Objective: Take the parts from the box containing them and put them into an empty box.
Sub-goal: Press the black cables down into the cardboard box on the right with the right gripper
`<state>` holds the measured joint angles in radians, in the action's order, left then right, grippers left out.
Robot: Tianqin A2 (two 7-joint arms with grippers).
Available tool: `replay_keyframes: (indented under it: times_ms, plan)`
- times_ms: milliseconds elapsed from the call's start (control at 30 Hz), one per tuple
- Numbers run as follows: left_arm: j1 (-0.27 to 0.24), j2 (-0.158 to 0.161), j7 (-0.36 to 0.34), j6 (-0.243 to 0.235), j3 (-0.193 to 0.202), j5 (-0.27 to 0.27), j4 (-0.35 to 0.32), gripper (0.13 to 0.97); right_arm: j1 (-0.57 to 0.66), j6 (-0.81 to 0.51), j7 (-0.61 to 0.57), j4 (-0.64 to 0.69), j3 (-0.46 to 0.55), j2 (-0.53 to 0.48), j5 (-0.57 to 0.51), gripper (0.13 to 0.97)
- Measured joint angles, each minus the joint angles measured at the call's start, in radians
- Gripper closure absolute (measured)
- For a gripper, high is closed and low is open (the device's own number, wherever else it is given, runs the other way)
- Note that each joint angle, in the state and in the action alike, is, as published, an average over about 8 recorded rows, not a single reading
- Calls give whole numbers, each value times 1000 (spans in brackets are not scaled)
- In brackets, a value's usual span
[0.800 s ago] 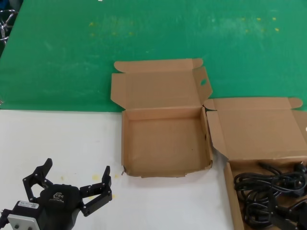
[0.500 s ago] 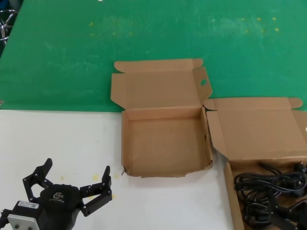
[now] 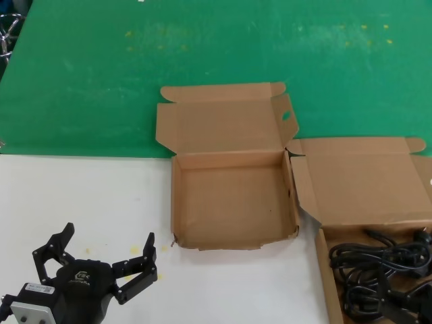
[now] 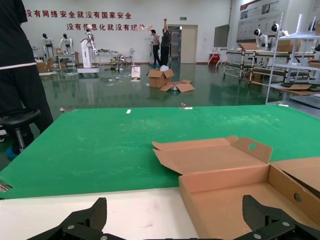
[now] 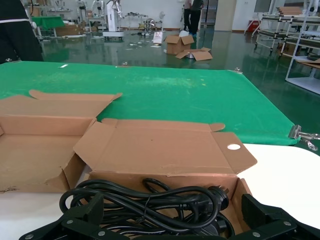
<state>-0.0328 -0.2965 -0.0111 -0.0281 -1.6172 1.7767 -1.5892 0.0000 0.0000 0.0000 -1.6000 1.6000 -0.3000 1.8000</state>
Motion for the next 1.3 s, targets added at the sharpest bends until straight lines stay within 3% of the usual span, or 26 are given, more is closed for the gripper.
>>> replay_keyframes:
  times_ms: [200,500,800,967,1067,1133,1200,1300]
  plan:
    - [0,0,0,0,0,0,0,157,0,0,0,0,0,0,0,129]
    - [0,0,0,0,0,0,0,248,0,0,0,0,0,0,0,129]
    - [0,0,0,0,0,0,0,405,-19,-10,-9,-12,-20,31,-7,129]
    - [0,0,0,0,0,0,0,539,-28,-24,-12,-19,-25,36,-5,129]
    - [0,0,0,0,0,0,0,620,-29,-19,-7,-25,-8,9,2,129]
    - [0,0,0,0,0,0,0,620,-28,-7,-5,-32,17,-27,14,129]
    - [0,0,0,0,0,0,0,620,-23,8,-5,-41,56,-83,33,129]
    - [0,0,0,0,0,0,0,688,-10,22,-2,-62,123,-194,54,129]
